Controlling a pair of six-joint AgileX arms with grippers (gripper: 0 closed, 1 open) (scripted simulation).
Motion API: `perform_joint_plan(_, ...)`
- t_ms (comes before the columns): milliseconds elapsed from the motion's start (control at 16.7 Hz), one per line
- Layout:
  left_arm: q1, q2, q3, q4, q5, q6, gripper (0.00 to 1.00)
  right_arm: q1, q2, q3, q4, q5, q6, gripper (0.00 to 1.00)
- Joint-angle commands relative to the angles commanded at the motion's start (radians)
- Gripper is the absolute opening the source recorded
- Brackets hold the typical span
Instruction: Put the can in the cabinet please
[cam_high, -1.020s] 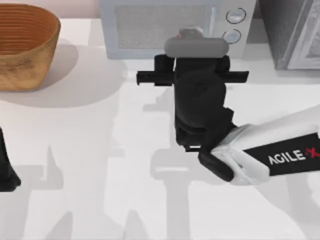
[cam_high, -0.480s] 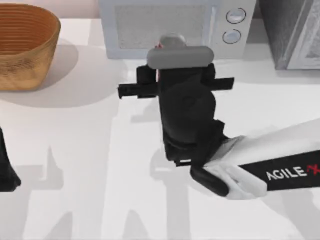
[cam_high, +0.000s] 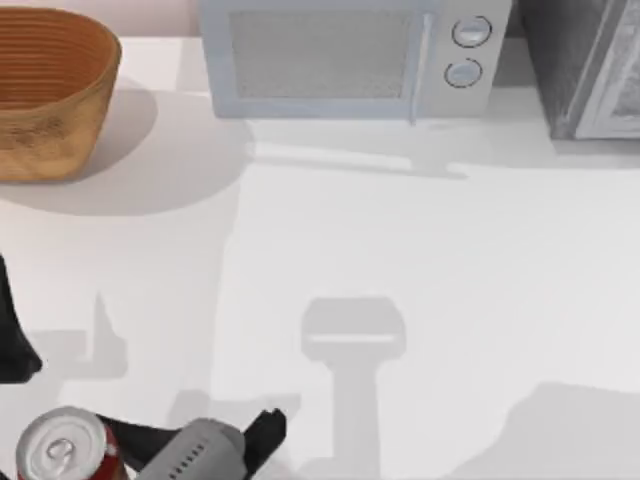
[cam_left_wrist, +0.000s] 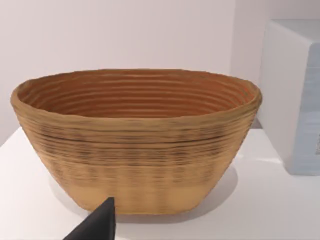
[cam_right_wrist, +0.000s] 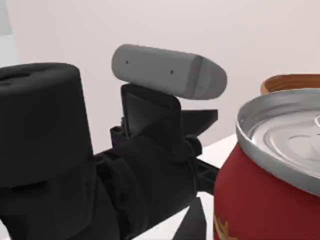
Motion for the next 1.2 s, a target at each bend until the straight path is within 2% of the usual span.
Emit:
perform_joint_plan(120, 0.000, 0.000, 0.000, 0.000, 0.000, 0.000, 1.00, 0.271, -0.100, -0.053, -0.051, -0.051, 0.014, 0.00)
perform_joint_plan(300, 0.000, 0.000, 0.000, 0.000, 0.000, 0.000, 1.00, 0.748, -0.264, -0.142, -0.135, -0.135, 0.030, 0.00)
perform_joint_plan(900, 0.000, 0.000, 0.000, 0.000, 0.000, 0.000, 1.00, 2.626, -0.864, -0.464, -0.451, -0.415, 0.029, 0.00)
perform_joint_plan(1200, 0.000, 0.000, 0.000, 0.000, 0.000, 0.000, 1.00, 3.477, -1.158, -0.609, -0.600, -0.525, -0.003, 0.00)
